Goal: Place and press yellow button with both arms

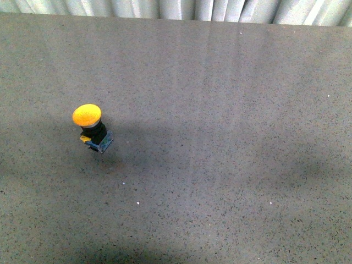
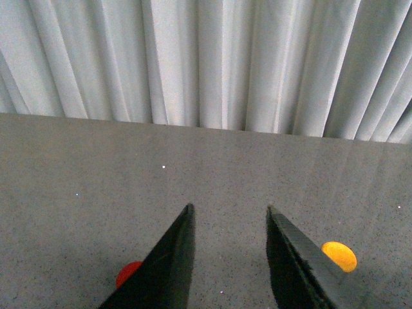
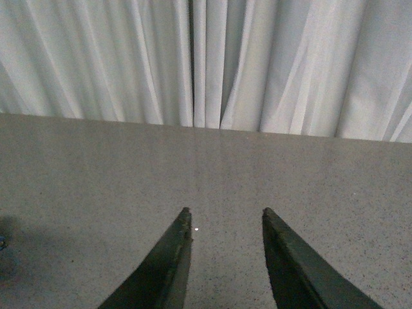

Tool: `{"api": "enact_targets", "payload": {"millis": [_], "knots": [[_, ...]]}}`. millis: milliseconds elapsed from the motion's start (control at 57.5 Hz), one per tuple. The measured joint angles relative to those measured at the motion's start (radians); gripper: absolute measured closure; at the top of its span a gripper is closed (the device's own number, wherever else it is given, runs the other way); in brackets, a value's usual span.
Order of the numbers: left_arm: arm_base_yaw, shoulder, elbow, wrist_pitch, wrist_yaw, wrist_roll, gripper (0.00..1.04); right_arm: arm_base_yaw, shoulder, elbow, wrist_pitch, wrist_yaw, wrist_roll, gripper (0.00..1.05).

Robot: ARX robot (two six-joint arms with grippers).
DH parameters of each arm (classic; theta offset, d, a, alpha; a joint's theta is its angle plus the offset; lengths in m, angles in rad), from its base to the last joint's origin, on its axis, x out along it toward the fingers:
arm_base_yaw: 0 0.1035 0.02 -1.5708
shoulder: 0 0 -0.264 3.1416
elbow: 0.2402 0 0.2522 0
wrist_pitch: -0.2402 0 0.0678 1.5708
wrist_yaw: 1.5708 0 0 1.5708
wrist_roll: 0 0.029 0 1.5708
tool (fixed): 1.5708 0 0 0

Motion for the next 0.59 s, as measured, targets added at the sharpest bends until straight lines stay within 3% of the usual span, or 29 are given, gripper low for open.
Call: {"api": "enact_targets", "payload": {"millis": [313, 365, 591], "knots": [[0.000, 0.000, 0.000, 0.000, 0.000, 0.001, 0.08, 0.000, 0.000, 0.000, 0.000, 0.000, 0.000, 0.12], [0.000, 0.000, 0.000, 0.000, 0.000, 0.002, 0.09, 0.000, 0.000, 0.000, 0.000, 0.000, 0.001, 0.08], [0.000, 0.000, 0.000, 0.000, 0.000, 0.002, 0.09, 0.000, 0.000, 0.000, 0.000, 0.000, 0.001, 0.09]]}}
